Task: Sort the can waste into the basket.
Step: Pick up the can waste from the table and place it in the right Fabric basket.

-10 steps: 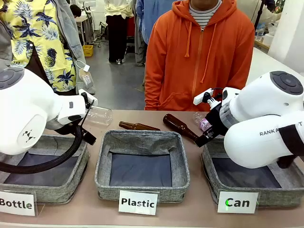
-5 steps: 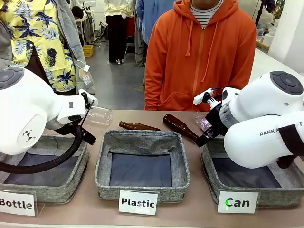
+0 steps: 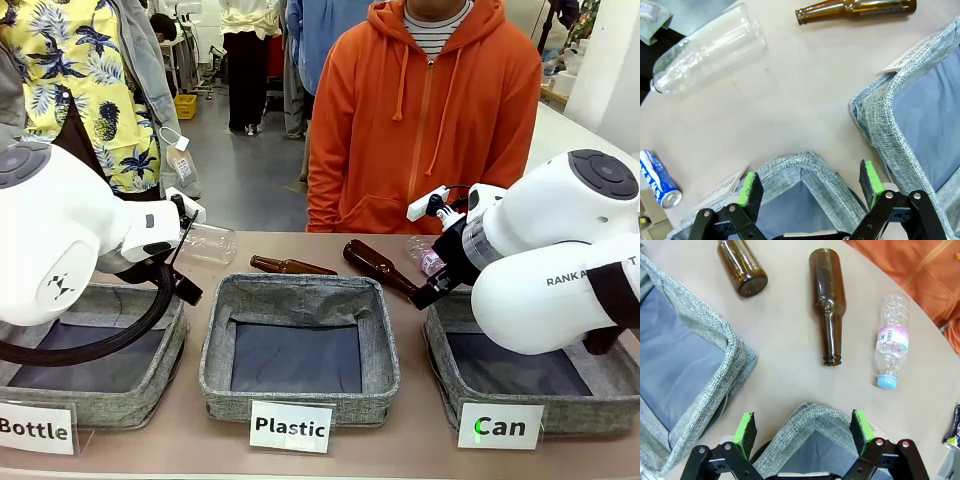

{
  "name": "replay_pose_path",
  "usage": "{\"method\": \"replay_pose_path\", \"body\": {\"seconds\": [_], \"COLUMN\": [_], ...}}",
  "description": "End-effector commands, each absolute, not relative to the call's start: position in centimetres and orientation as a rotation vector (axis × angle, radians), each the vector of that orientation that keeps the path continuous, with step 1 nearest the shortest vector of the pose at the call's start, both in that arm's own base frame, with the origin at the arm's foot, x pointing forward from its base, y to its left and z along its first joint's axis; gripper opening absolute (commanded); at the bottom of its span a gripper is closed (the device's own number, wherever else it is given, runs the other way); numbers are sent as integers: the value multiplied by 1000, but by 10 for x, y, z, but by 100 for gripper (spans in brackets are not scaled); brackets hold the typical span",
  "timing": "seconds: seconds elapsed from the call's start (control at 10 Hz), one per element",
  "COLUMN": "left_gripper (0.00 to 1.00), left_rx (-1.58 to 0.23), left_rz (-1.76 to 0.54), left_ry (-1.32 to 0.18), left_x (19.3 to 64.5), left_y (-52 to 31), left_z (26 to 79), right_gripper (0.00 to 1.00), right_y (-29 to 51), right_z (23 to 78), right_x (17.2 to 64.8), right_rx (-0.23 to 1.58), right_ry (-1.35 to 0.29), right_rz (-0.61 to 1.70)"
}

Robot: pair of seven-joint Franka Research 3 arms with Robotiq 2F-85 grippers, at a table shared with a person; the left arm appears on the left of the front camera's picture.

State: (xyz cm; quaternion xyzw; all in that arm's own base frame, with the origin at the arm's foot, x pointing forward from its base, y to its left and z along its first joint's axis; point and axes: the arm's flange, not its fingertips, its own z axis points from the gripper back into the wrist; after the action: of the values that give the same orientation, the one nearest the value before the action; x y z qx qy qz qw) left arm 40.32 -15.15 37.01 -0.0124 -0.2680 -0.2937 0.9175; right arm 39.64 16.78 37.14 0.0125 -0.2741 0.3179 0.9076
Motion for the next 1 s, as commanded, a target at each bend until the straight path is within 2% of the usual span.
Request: {"method": "replay_pose_path", "body": {"seconds": [0.0,0.7,0.8,0.9], "left_gripper": [100,100,100,100], "left_rx": [-25,-25,-31,-85], "left_rz": [-605,-604,-541,-371], "left_ry": [-551,-551,-533,-517], "left_x": [403,403,395,386], "left_y": [-152,-152,-157,-160], "left_z": [370,370,391,422], "right_gripper": [100,100,100,100], "right_y": [168,168,164,161], "right_z": [371,371,390,417], "right_x": [396,396,394,389], "right_rx": [26,26,46,94], "right_ry": [-566,-566,-549,-554], "right_rz": [655,656,620,533]}}
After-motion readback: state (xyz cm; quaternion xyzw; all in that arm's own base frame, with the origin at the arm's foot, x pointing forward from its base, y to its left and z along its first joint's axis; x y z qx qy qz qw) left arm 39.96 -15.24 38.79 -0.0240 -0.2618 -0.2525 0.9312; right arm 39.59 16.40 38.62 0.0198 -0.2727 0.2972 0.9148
